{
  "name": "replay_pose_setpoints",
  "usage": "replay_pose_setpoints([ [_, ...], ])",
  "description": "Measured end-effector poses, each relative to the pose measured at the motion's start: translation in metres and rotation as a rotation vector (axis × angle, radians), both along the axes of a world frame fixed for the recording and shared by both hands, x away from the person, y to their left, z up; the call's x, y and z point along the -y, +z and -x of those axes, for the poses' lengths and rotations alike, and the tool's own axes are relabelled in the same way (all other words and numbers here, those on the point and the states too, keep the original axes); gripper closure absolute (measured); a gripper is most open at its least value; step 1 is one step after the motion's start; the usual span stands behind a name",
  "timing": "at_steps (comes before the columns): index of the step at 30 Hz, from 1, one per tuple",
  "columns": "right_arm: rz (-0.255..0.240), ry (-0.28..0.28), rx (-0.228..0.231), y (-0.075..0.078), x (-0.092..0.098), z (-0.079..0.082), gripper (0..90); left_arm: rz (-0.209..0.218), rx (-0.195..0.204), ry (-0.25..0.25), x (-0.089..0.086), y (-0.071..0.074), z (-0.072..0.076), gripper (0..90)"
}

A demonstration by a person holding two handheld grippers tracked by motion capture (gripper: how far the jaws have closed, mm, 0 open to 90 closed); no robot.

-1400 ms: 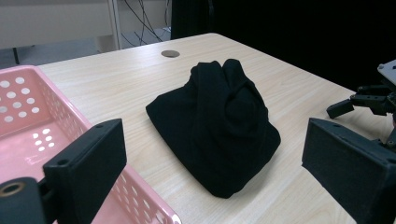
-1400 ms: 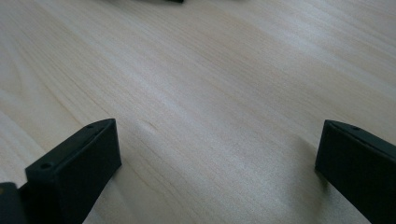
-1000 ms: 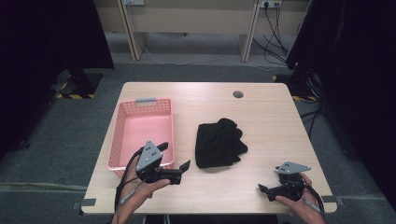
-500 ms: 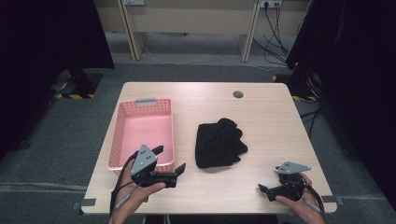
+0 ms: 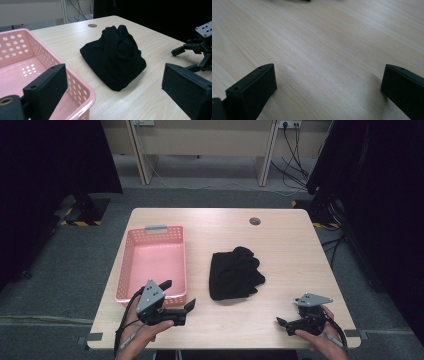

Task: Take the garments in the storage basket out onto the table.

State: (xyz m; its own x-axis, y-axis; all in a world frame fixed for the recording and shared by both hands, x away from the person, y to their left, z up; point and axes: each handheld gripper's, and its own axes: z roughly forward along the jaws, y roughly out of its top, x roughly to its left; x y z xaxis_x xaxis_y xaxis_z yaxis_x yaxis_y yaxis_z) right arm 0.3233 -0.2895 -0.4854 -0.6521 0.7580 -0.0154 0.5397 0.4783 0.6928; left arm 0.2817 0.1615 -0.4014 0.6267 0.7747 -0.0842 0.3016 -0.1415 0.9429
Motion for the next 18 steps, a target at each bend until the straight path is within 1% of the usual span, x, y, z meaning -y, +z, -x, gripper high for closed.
replay_pose_setpoints([
  [18, 0.002, 0.000, 0.000, 0.000, 0.000, 0.000, 0.2, -0.014, -0.028, -0.001, -0.001, -0.013, 0.007, 5.8],
])
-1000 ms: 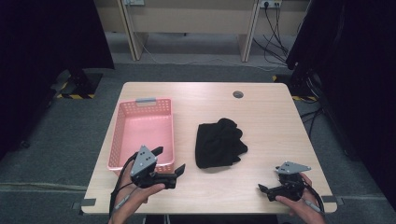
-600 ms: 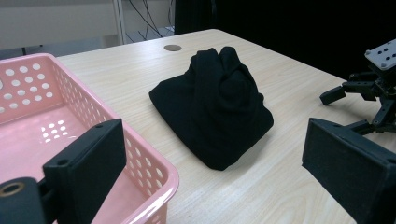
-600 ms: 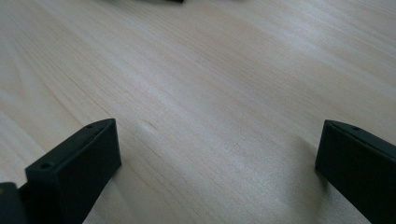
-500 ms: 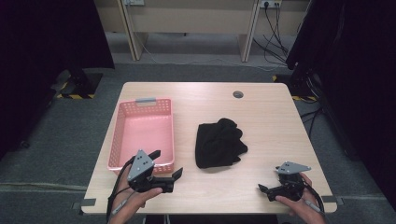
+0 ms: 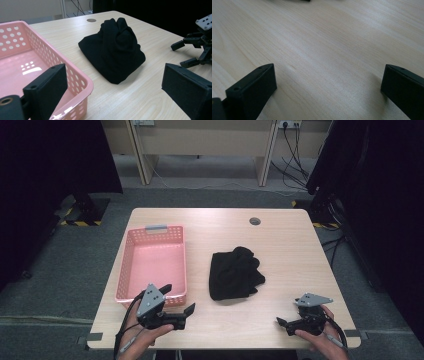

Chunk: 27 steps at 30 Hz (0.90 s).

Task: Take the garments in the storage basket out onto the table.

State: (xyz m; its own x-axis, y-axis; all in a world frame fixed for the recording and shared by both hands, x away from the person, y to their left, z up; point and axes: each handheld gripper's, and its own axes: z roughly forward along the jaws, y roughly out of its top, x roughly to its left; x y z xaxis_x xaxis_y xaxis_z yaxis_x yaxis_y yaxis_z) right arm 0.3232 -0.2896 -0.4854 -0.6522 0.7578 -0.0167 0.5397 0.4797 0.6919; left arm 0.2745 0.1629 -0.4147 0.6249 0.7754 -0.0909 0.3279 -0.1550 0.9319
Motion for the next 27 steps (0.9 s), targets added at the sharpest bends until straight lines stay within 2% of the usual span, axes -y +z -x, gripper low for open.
replay_pose_setpoints([
  [14, -0.001, -0.001, 0.000, 0.000, 0.000, 0.000, 0.2, -0.011, -0.019, -0.001, -0.001, -0.009, 0.005, 5.8],
  [27, -0.001, -0.001, 0.000, 0.000, 0.000, 0.000, 0.2, -0.018, -0.036, -0.004, -0.006, -0.021, 0.017, 5.8],
])
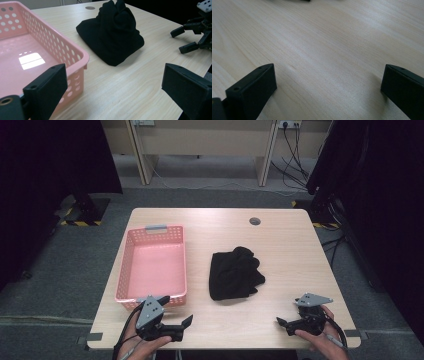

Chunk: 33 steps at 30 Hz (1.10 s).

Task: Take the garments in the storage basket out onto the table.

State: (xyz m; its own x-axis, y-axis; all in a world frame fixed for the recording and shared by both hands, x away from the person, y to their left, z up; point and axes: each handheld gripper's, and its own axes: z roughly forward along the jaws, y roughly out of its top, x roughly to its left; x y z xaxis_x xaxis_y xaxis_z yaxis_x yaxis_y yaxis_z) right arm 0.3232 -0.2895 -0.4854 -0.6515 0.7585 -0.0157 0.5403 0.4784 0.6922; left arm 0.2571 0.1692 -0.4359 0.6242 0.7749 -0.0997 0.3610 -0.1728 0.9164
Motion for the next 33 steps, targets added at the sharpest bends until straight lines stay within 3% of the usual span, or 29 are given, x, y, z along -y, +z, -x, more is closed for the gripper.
replay_pose_setpoints([
  [8, 0.001, 0.000, 0.001, 0.000, 0.000, 0.000, 0.2, 0.014, -0.011, 0.016, -0.006, -0.008, 0.005, 5.8],
  [16, 0.000, -0.002, -0.001, 0.000, 0.000, 0.000, 0.2, -0.014, -0.018, 0.031, -0.008, -0.015, 0.005, 5.8],
  [33, 0.001, -0.002, 0.000, 0.000, 0.000, 0.000, 0.2, 0.008, -0.030, 0.041, -0.012, -0.023, 0.013, 5.7],
])
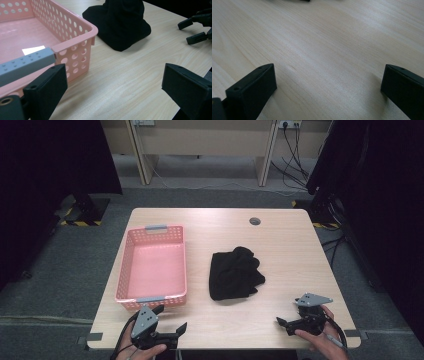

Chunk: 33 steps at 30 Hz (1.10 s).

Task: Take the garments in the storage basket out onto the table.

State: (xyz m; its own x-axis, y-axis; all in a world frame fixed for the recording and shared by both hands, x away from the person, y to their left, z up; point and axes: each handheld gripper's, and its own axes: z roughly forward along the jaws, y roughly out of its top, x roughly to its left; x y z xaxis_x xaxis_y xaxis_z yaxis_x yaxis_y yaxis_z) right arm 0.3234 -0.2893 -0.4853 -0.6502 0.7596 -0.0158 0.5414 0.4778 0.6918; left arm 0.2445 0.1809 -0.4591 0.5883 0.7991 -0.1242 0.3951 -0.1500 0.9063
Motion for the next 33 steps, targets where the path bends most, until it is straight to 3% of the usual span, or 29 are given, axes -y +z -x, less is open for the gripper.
replay_pose_setpoints([
  [24, 0.000, 0.000, 0.000, 0.000, 0.000, 0.000, 0.2, 0.006, -0.012, 0.022, -0.006, -0.010, 0.011, 5.5],
  [33, 0.000, -0.001, 0.000, 0.000, 0.000, 0.000, 0.2, 0.014, -0.016, 0.007, -0.003, -0.011, 0.018, 5.4],
])
